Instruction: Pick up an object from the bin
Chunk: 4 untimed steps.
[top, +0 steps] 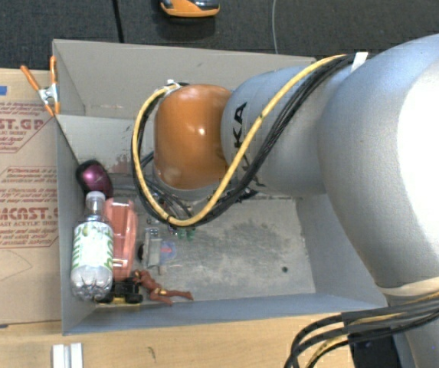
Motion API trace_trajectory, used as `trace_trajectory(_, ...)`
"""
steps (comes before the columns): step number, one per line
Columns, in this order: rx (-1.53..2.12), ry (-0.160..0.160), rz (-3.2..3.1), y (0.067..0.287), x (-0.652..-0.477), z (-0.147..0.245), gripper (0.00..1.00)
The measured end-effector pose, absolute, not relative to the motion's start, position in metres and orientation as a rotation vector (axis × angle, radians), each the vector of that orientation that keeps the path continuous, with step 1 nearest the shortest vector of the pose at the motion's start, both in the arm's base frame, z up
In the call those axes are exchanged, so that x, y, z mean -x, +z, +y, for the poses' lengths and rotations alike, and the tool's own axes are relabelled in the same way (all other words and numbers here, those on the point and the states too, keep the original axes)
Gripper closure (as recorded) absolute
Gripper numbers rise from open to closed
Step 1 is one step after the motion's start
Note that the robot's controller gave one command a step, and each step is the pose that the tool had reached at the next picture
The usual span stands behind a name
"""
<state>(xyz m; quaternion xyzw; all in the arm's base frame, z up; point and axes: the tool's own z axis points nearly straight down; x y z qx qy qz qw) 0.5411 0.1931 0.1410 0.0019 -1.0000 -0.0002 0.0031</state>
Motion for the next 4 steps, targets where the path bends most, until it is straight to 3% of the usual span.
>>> trace_trajectory(1,-0.002,-0.003,-3.142,0.146,-0.543,0.192,0.0)
trace_trajectory(2,0.05,-0.004,-3.144,0.074,-0.51,0.159,0.0)
trace_trajectory(3,0.079,0.0,-3.136,0.14,-0.515,0.151,0.0)
trace_trajectory(4,0.042,-0.002,-3.145,0.133,-0.513,0.143,0.0)
